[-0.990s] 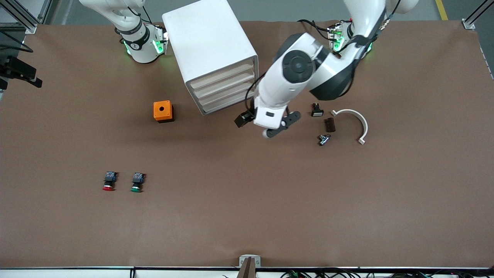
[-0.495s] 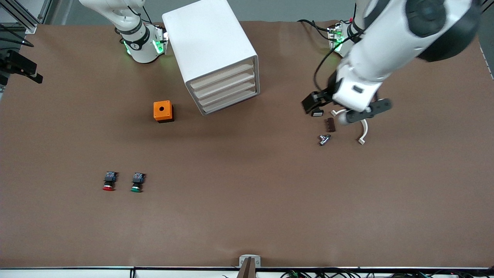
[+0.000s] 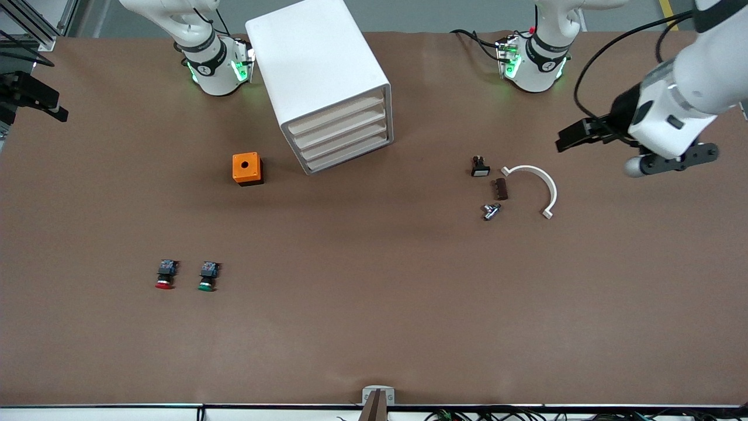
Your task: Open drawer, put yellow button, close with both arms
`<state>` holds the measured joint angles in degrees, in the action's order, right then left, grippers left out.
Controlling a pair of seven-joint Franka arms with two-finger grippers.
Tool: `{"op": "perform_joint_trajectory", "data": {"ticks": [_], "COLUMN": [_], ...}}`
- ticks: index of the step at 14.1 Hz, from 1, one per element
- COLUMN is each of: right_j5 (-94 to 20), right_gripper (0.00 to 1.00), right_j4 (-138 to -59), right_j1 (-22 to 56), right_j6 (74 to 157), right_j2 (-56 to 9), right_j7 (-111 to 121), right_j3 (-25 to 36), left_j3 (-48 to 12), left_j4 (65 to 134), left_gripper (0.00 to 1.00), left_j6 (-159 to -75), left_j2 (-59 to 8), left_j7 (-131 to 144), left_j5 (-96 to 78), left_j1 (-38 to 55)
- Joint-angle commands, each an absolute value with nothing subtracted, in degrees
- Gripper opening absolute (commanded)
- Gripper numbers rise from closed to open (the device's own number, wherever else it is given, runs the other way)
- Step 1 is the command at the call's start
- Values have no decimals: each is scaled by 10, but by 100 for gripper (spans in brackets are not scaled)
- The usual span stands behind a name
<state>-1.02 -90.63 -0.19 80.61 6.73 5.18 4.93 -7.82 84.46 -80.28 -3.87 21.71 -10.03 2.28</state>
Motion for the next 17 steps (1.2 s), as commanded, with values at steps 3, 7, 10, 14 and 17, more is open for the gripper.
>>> {"op": "perform_joint_trajectory", "data": {"ticks": [3,7,10,14,17], "right_j5": [-3,-3,-3,-4,-4], "right_gripper": [100,100,100,100,100], "right_j4": [-921,-925,-925,-925,-925], "right_j1": [-2,-6,-12,-17,-14], "right_j6": [809,811,814,815,813], "right_j2": [83,85,85,86,90], "right_j7": [45,46,56,74,66], "right_j3": [51,51,51,51,52], "left_j3": [-84,-83,-32,8,5], "left_j4": [903,929,982,1019,1016], "left_gripper": [99,99,99,99,99], "left_j6": [-805,-837,-882,-919,-931], "left_j2": [10,22,44,62,60], "left_j7": [128,109,98,98,98], "left_j5": [-59,-46,-46,-45,-40], "left_j1": [-32,-39,8,40,36]}}
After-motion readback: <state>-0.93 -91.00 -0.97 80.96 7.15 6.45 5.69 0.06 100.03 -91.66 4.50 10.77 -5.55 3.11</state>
